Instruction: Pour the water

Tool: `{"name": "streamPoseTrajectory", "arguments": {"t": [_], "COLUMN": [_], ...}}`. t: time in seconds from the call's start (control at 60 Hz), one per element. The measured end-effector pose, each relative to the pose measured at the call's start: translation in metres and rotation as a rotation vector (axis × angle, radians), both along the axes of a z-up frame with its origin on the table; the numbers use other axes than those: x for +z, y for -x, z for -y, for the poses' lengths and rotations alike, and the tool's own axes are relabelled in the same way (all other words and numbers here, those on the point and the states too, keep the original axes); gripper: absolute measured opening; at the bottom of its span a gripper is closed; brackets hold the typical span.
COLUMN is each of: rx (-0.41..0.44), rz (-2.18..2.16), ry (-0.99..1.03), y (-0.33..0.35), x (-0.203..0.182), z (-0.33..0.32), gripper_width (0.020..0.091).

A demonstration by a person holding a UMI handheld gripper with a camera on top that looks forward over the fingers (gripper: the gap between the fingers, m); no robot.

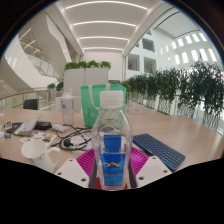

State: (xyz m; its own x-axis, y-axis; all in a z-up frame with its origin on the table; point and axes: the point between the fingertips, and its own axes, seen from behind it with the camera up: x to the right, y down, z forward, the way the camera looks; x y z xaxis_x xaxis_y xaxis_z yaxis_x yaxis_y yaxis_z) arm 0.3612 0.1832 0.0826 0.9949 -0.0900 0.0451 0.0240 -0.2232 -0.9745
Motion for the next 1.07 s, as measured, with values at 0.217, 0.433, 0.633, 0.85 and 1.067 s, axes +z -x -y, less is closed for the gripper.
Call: {"name": "streamPoseTrajectory", "arguments": {"t": [0.217, 0.433, 0.633, 0.85, 1.067], "rx": [-0.023, -0.033, -0.08, -0.063, -0.087], "rz": [-0.064, -0.129, -0.17, -0.136, -0.113], "ry": [0.026, 0.165, 0.181, 0.19, 0.202], "y": [-0.001, 0.012, 0.036, 0.109, 0.171], "x": [-0.015, -0.018, 0.022, 0.083, 0.124], "z": [0.005, 0.041, 0.141, 0.269, 0.376], "gripper_width": [0.0479, 0.0843, 0.0828, 0.083, 0.0829]}}
